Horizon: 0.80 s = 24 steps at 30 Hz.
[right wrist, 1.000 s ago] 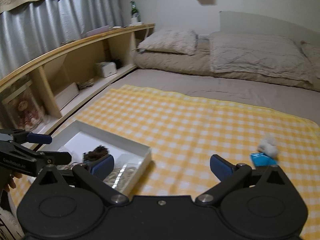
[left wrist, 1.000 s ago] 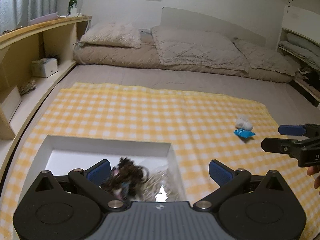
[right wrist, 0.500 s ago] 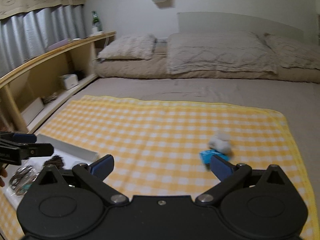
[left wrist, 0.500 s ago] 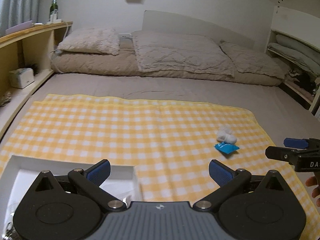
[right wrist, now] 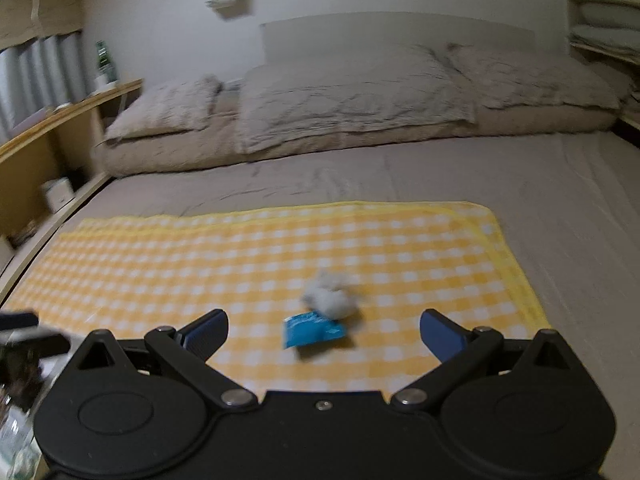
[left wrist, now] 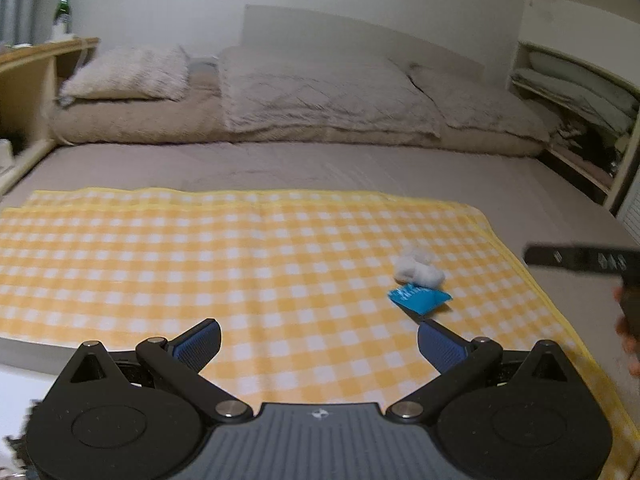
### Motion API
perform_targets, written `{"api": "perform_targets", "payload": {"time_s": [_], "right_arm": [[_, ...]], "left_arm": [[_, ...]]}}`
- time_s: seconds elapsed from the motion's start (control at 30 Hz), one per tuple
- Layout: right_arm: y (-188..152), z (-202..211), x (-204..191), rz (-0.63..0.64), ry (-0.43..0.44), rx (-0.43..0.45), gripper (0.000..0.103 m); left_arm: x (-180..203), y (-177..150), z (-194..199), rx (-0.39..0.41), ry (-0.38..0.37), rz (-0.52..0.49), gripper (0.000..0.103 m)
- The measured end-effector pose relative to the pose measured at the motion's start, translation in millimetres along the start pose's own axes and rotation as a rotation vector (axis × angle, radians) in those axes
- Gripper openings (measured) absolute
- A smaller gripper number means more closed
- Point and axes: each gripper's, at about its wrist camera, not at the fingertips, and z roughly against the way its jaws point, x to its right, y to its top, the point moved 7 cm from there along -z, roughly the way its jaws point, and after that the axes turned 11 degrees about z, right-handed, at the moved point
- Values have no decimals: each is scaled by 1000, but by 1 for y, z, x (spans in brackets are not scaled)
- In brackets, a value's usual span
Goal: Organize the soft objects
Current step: 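Move both tools back over the white plush and blue packet, then grasp the white plush with the right tool while the left tool grasps the blue packet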
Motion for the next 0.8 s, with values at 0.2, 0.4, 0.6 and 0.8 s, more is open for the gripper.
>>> {"api": "perform_targets", "payload": {"time_s": [0.2,0.4,0.6,0.8], "right_arm": [[0,-39,37,-5,-76,4,103],[-6,-72,52,21,-76,31,103],[1,-101,48,29,-9,39,103],[7,-131,38,19,64,-7,103]], "left_arm": [[39,-6,-41,5,-53,-121,103],[73,-13,-89,-20,-159,-143,103],[102,-23,-132,-44,-274,-324,102],[101,-17,-173,-84,-324,-402,86]]}}
